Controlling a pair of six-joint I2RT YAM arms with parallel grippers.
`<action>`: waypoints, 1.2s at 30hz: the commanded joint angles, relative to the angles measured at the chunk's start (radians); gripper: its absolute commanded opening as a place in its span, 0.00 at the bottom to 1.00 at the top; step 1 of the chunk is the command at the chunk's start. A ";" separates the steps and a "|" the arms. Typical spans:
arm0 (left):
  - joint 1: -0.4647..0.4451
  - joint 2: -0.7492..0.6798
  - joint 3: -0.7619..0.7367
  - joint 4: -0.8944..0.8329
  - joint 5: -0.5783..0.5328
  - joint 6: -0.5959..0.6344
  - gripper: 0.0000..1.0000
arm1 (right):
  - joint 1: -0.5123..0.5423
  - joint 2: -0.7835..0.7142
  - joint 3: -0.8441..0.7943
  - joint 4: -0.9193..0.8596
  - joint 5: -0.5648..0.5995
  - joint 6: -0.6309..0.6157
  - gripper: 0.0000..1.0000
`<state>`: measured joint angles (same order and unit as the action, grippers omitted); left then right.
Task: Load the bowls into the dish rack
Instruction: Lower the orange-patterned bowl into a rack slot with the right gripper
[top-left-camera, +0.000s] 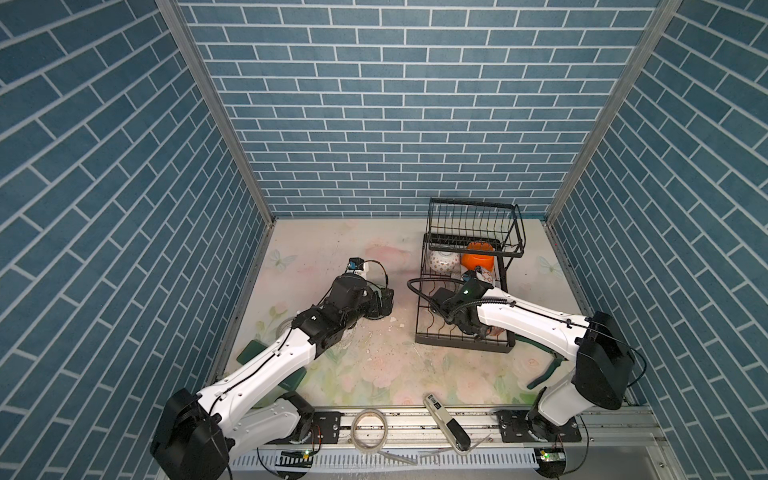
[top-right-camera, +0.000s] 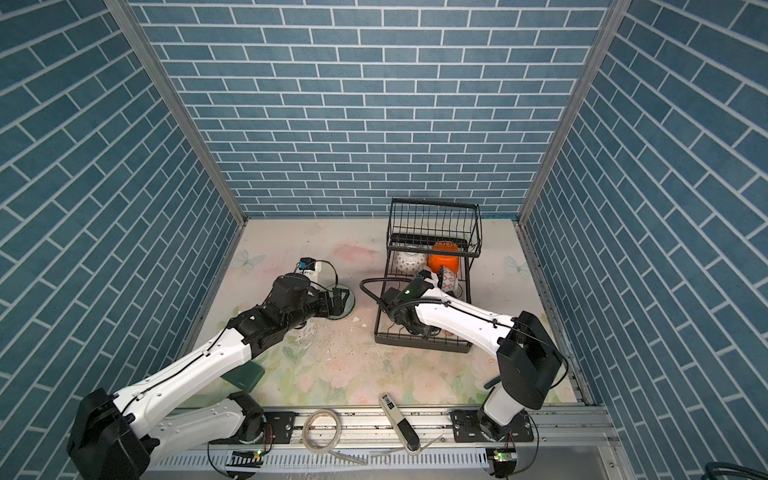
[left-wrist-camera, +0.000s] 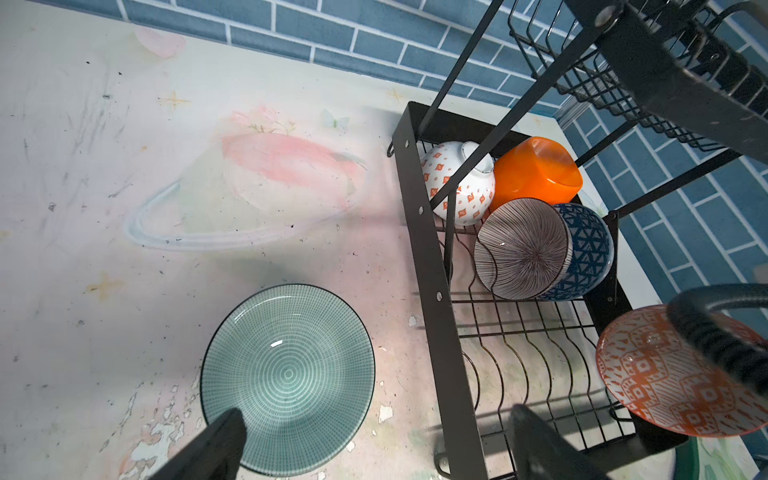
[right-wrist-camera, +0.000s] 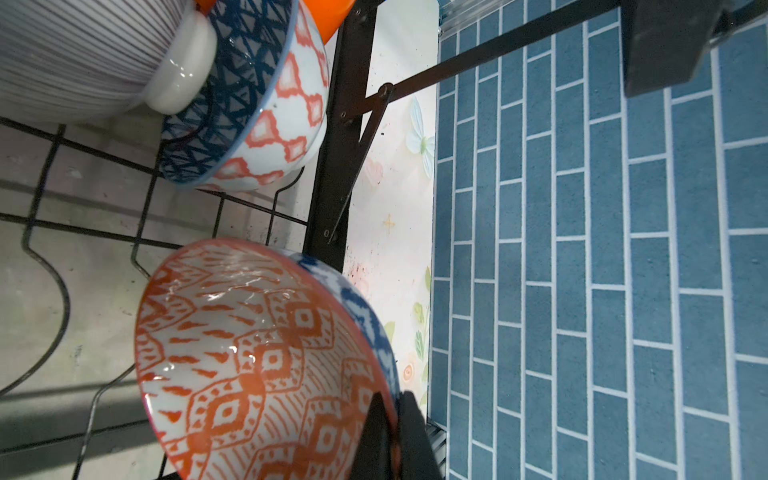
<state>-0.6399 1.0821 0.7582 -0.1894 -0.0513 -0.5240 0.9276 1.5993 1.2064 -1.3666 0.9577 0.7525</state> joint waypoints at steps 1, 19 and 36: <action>0.002 -0.014 -0.007 -0.007 -0.022 0.010 1.00 | -0.010 0.020 -0.011 -0.048 0.055 0.076 0.00; 0.014 -0.021 -0.023 -0.005 -0.033 0.021 1.00 | -0.022 0.168 0.041 -0.135 0.111 0.143 0.00; 0.032 -0.022 -0.035 -0.006 -0.025 0.025 1.00 | -0.022 0.297 0.096 -0.049 0.115 0.079 0.00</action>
<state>-0.6174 1.0752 0.7399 -0.1890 -0.0673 -0.5114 0.9089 1.8771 1.2606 -1.4227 1.0401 0.8112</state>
